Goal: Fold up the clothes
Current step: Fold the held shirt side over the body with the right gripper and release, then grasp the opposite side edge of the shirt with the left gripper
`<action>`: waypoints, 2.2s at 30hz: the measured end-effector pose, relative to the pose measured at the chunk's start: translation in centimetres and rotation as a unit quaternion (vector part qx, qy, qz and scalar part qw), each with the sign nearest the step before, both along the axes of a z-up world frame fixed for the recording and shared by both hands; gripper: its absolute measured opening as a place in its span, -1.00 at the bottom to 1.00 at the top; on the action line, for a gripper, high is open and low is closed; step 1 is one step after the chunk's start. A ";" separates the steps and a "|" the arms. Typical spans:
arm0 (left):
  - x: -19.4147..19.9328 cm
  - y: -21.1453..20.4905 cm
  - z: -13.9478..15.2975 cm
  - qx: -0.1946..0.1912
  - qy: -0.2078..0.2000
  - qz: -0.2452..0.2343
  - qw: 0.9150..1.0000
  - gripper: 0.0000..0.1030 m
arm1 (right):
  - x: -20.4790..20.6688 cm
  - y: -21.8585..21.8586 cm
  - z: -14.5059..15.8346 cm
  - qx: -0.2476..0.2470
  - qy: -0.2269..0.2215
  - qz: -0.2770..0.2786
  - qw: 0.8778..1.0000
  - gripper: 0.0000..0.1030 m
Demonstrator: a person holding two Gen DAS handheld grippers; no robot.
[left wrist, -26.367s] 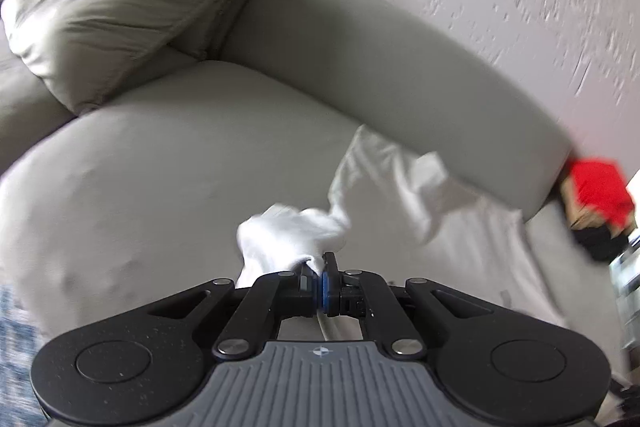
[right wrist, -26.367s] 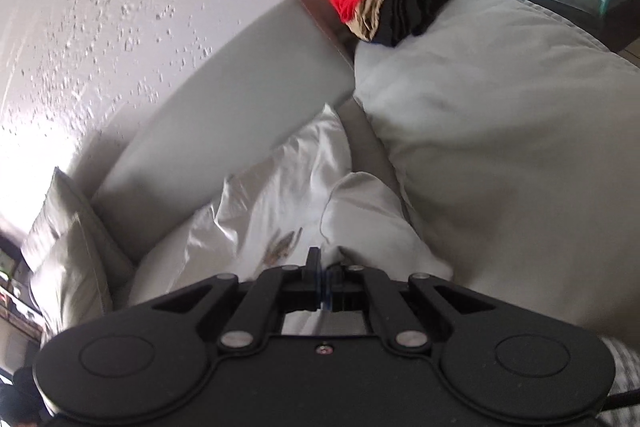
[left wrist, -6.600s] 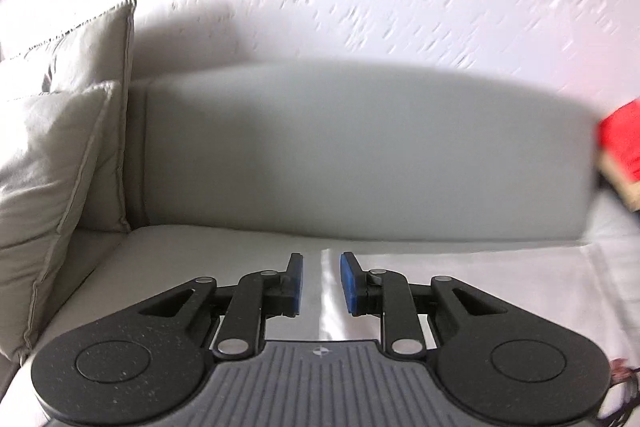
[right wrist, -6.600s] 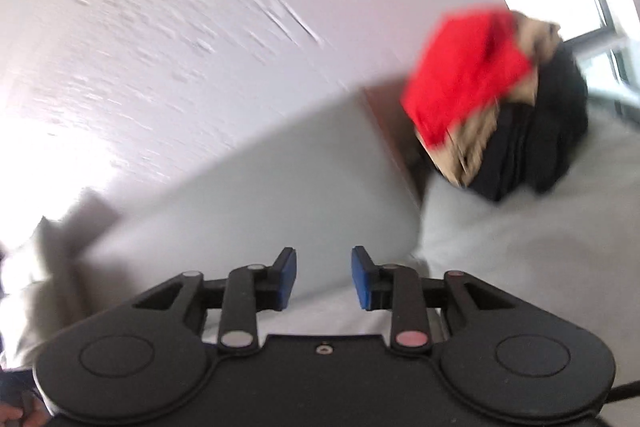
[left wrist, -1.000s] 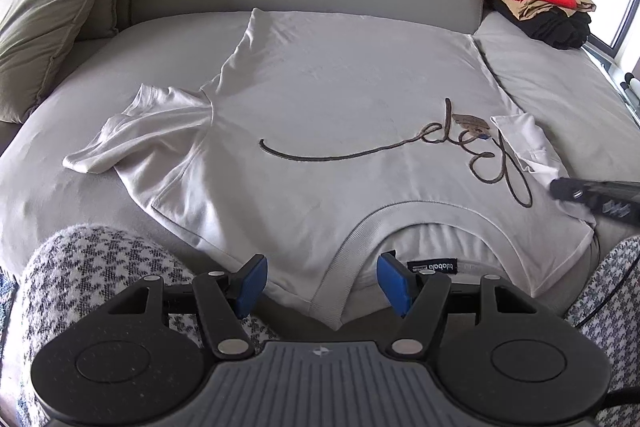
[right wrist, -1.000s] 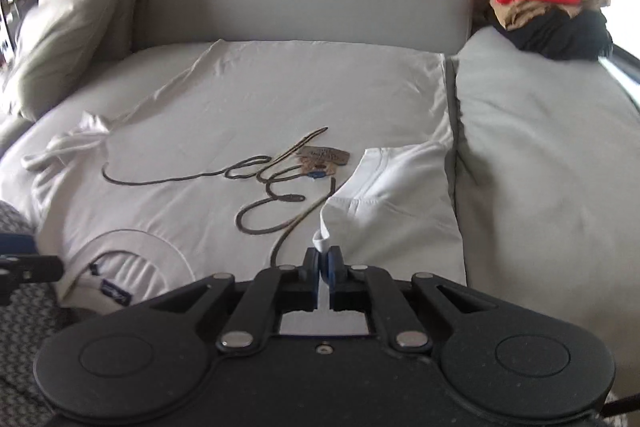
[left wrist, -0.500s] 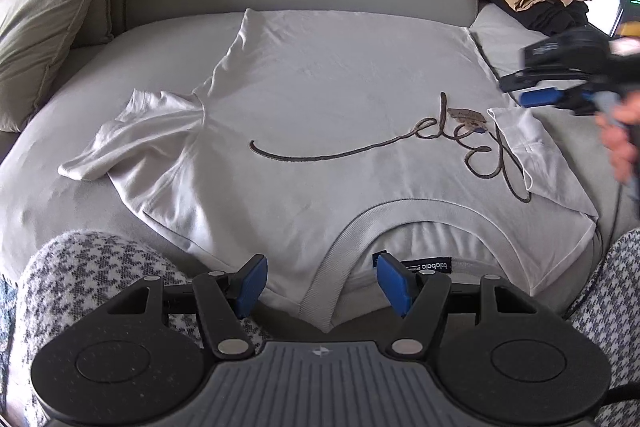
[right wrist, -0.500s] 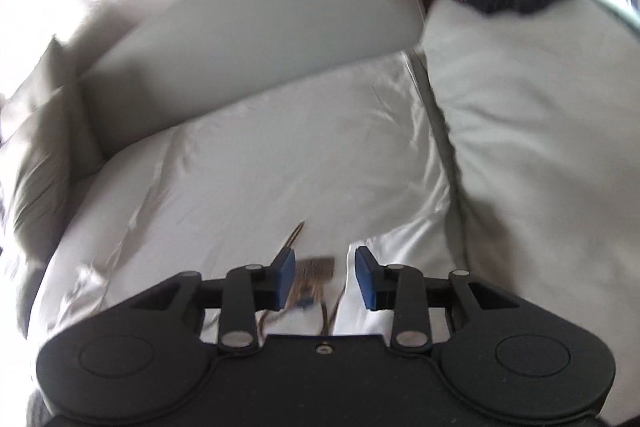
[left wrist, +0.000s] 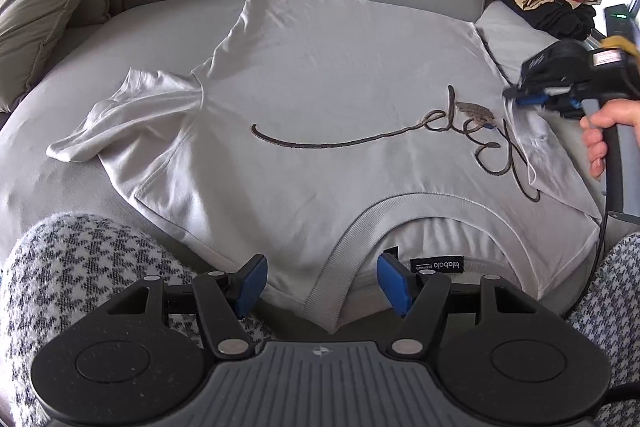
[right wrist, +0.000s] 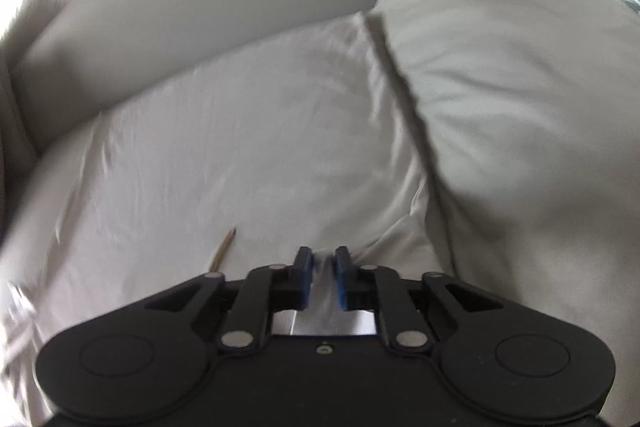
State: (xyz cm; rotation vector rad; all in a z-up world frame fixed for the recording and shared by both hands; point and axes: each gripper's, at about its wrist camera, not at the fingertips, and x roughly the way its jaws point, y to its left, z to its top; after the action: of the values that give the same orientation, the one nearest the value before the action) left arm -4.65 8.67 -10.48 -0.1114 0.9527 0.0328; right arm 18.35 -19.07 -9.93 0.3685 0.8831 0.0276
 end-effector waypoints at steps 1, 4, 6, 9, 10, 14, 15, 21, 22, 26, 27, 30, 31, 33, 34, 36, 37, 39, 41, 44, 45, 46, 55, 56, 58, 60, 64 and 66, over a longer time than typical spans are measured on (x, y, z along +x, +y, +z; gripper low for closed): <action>0.0 0.0 0.0 -0.001 0.000 0.001 1.000 0.23 | -0.3 -0.4 0.2 0.024 -0.022 0.002 0.999 -0.79; 0.1 0.0 -0.1 -0.002 0.004 0.002 1.000 0.23 | -0.4 -0.1 -0.2 0.040 -0.023 0.030 0.998 -0.62; -0.1 -0.2 0.0 0.002 0.001 0.000 1.000 0.23 | -0.3 -0.1 -0.6 0.046 -0.001 0.039 0.998 -0.41; -0.2 -0.2 0.1 0.005 -0.002 0.002 1.000 0.23 | -1.8 -1.9 0.7 0.071 -0.034 0.018 0.997 -0.38; -0.1 -0.3 0.1 0.005 -0.001 0.003 1.000 0.23 | -2.5 -2.8 1.4 0.071 -0.052 -0.002 0.996 -0.38; 0.4 -1.0 -0.1 0.002 0.007 -0.004 1.000 0.23 | -2.8 -5.4 1.7 0.027 -0.033 -0.058 0.997 -0.98; 0.4 -1.2 -0.1 0.003 0.007 -0.007 1.000 0.23 | -2.5 -5.7 1.1 0.029 -0.018 -0.053 0.998 -0.98; -0.1 -1.9 0.4 0.031 0.003 -0.013 0.999 0.23 | -2.6 -5.1 -2.2 -0.039 0.060 -0.033 0.997 -0.94; 0.0 -1.9 0.5 0.031 0.003 -0.012 0.999 0.23 | -3.1 -4.9 -2.0 -0.062 0.073 -0.031 0.995 -0.95; 0.2 -2.3 0.4 0.030 0.006 -0.016 0.999 0.23 | -5.6 -4.8 -0.3 -0.090 0.097 -0.013 0.991 -0.95; 0.2 -2.5 0.3 0.032 0.007 -0.019 0.999 0.23 | -6.1 -4.6 0.5 -0.091 0.074 -0.007 0.993 -0.90; 0.0 -3.1 0.4 0.036 0.008 -0.028 0.999 0.23 | -6.6 -3.6 2.3 -0.083 0.008 0.017 0.996 -0.85; -0.1 -3.3 0.5 0.037 0.007 -0.031 0.999 0.23 | -6.2 -3.2 2.4 -0.074 0.002 0.025 0.997 -0.84; -0.5 -3.4 0.8 0.042 0.002 -0.032 0.999 0.23 | -4.9 -3.2 1.1 -0.047 0.017 0.023 0.999 -0.83; -0.7 -3.4 1.0 0.043 -0.001 -0.032 0.999 0.24 | -4.4 -3.5 0.3 -0.048 0.033 0.016 0.998 -0.83; -0.8 -3.1 1.0 0.040 -0.002 -0.030 0.999 0.24 | -4.9 -4.1 -0.4 -0.046 0.042 0.005 0.998 -0.78; -0.8 -3.0 0.9 0.038 -0.002 -0.028 0.999 0.24 | -5.9 -4.1 -0.2 -0.043 0.044 0.006 0.998 -0.75; -0.5 -2.8 0.6 0.034 0.003 -0.024 0.999 0.24 | -8.2 -4.4 0.5 -0.023 0.058 0.007 0.998 -0.73; -0.2 -2.8 0.4 0.031 0.006 -0.025 0.999 0.24 | -10.6 -4.7 1.2 -0.009 0.071 0.018 0.997 -0.73; -0.1 -2.9 0.4 0.031 0.007 -0.028 0.999 0.24 | -12.5 -5.1 2.8 -0.001 0.075 0.041 0.996 -0.70; -0.1 -2.9 0.4 0.032 0.006 -0.028 0.999 0.24 | -12.9 -5.2 3.5 0.003 0.070 0.042 0.997 -0.70; -0.2 -3.0 0.5 0.031 0.005 -0.028 0.999 0.24 | -12.8 -5.3 4.0 0.016 0.049 0.037 0.998 -0.69; -1.5 -2.1 1.7 0.043 -0.015 -0.014 0.999 0.24 | -8.8 -0.9 1.2 0.020 0.036 0.029 0.999 -0.63; -1.4 -1.7 1.7 0.040 -0.018 -0.010 0.999 0.24 | -9.8 -0.5 1.8 0.016 0.035 0.046 0.998 -0.58; -1.1 -0.8 1.8 0.034 -0.027 -0.003 0.999 0.18 | -11.9 0.3 2.9 0.016 0.035 0.077 0.996 -0.51; -0.8 0.1 2.3 0.036 -0.046 0.005 0.998 0.17 | -13.2 0.9 3.7 0.040 0.024 0.085 0.995 -0.34; -0.7 3.2 3.9 0.053 -0.094 0.046 0.993 0.17 | -15.2 2.2 4.6 0.093 -0.003 0.097 0.991 -0.11; -0.8 6.1 4.4 0.050 -0.106 0.090 0.989 0.19 | -15.1 3.0 4.3 0.132 -0.011 0.098 0.986 -0.02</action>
State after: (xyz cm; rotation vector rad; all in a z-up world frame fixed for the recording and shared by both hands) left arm -5.46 14.78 -6.11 -0.1060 0.7251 0.2303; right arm 3.25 -16.08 -5.64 0.5263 0.8927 0.3321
